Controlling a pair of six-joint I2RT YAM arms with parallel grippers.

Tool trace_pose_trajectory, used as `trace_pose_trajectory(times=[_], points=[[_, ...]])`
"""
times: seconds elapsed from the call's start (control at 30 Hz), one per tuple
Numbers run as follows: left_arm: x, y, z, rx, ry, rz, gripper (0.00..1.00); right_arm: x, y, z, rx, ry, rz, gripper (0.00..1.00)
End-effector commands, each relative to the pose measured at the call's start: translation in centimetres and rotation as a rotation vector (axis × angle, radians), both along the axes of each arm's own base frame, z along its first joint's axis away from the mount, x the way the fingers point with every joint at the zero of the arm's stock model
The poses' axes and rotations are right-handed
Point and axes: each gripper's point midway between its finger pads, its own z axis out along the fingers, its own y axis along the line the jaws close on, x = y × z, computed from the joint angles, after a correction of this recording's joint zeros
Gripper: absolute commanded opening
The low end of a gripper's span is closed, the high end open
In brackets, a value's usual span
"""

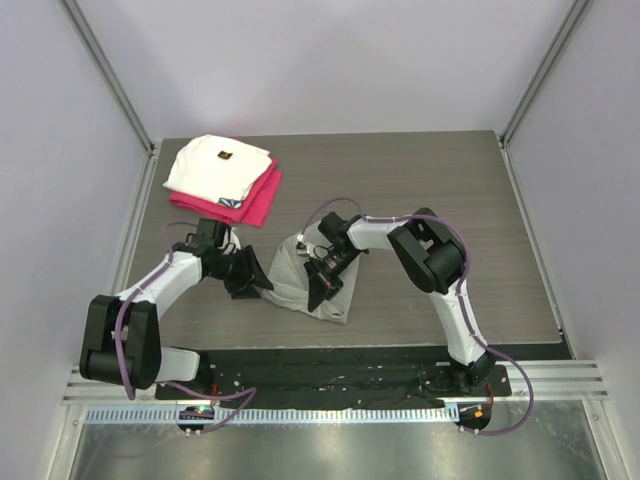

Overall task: Fold the napkin, place the utensils inside, and roll it up
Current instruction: Roll the napkin with the utensil

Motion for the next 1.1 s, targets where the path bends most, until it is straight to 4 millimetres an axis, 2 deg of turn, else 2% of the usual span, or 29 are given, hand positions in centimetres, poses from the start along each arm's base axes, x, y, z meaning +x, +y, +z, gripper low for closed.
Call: trace_pose_trajectory(times=[0.0, 0.47, 0.63, 0.73, 0.83, 0.87, 1.07], points=[[2.5, -0.1, 0.6, 0.012, -0.094, -0.017, 0.49, 1.9, -0.6, -3.0, -0.082, -0.126, 0.007, 0.01], [3.0, -0.1, -2.3, 0.035, 0.006, -0.029, 0.22, 3.2, -0.6, -2.7, -0.118, -0.172, -0.002, 0.01], [2.4, 0.8, -3.1, 0.103, 0.094, -0.022, 0.16, 4.1, -0.8, -1.2, -0.139, -0.250, -0.020, 0.04], [2.2, 0.6, -3.5, 0.096, 0.137, -0.036, 0.16, 4.8, -1.1, 0.0, -0.152, -0.313, -0.036, 0.12], [2.3, 0.4, -3.6, 0.091, 0.170, -0.048, 0.15, 5.2, -1.1, 1.5, -0.147, -0.359, -0.050, 0.26], [2.2, 0.5, -3.8, 0.094, 0.185, -0.051, 0.15, 5.4, -1.1, 1.9, -0.143, -0.372, -0.054, 0.34], [2.5, 0.5, -3.7, 0.109, 0.212, -0.063, 0.15, 6.3, -0.6, 5.5, -0.107, -0.480, -0.075, 0.55]])
